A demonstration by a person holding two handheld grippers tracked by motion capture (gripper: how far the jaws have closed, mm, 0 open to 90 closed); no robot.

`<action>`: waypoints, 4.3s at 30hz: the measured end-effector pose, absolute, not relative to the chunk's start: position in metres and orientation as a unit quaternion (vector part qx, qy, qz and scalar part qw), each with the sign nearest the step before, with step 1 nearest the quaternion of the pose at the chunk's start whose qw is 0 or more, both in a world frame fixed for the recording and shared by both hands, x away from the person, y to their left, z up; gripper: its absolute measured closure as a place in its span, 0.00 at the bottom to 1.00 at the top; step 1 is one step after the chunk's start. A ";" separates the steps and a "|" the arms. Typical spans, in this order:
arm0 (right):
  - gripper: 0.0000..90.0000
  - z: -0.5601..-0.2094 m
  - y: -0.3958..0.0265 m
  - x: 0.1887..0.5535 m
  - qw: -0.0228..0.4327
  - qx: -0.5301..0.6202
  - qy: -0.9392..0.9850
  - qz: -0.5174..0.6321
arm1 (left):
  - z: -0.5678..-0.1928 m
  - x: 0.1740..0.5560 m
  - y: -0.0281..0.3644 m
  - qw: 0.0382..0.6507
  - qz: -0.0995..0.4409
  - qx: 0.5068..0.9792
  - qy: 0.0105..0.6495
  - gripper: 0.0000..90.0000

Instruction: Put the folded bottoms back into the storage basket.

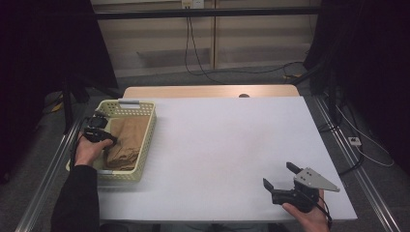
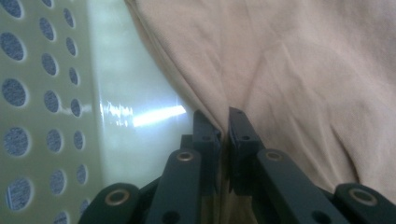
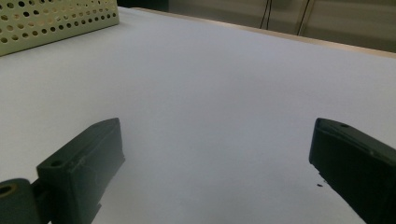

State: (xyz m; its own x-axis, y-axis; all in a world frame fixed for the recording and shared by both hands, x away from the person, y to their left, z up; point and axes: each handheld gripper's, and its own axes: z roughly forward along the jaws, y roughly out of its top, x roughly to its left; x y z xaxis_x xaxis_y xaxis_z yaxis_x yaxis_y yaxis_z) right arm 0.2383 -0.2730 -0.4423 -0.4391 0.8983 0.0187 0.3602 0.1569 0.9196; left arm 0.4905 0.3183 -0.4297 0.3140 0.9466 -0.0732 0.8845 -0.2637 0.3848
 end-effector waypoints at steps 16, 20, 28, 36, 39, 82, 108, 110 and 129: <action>0.03 -0.442 -0.273 0.238 0.285 0.449 0.704 0.471 | -0.427 0.490 0.323 0.183 0.127 0.787 0.575 0.87; 0.03 -0.442 -0.273 0.238 0.286 0.448 0.705 0.470 | -0.424 0.488 0.326 0.203 0.123 0.787 0.570 0.80; 0.03 -0.443 -0.274 0.239 0.283 0.448 0.704 0.473 | -0.416 0.485 0.325 0.216 0.139 0.795 0.550 0.60; 0.03 -0.443 -0.274 0.240 0.285 0.450 0.703 0.472 | -0.410 0.480 0.319 0.224 0.160 0.798 0.537 0.35; 0.03 -0.443 -0.275 0.240 0.285 0.451 0.701 0.473 | -0.407 0.479 0.318 0.242 0.167 0.790 0.538 0.23; 0.03 -0.443 -0.272 0.245 0.292 0.456 0.697 0.470 | -0.342 0.415 0.321 0.424 0.314 0.720 0.451 0.05; 0.03 -0.440 -0.272 0.242 0.296 0.450 0.694 0.478 | -0.352 0.368 0.352 0.420 0.316 0.709 0.470 0.06; 0.03 -0.440 -0.272 0.242 0.294 0.451 0.694 0.479 | -0.356 0.365 0.356 0.415 0.317 0.712 0.470 0.07; 0.03 -0.440 -0.271 0.242 0.293 0.446 0.697 0.478 | -0.352 0.328 0.349 0.418 0.309 0.705 0.483 0.07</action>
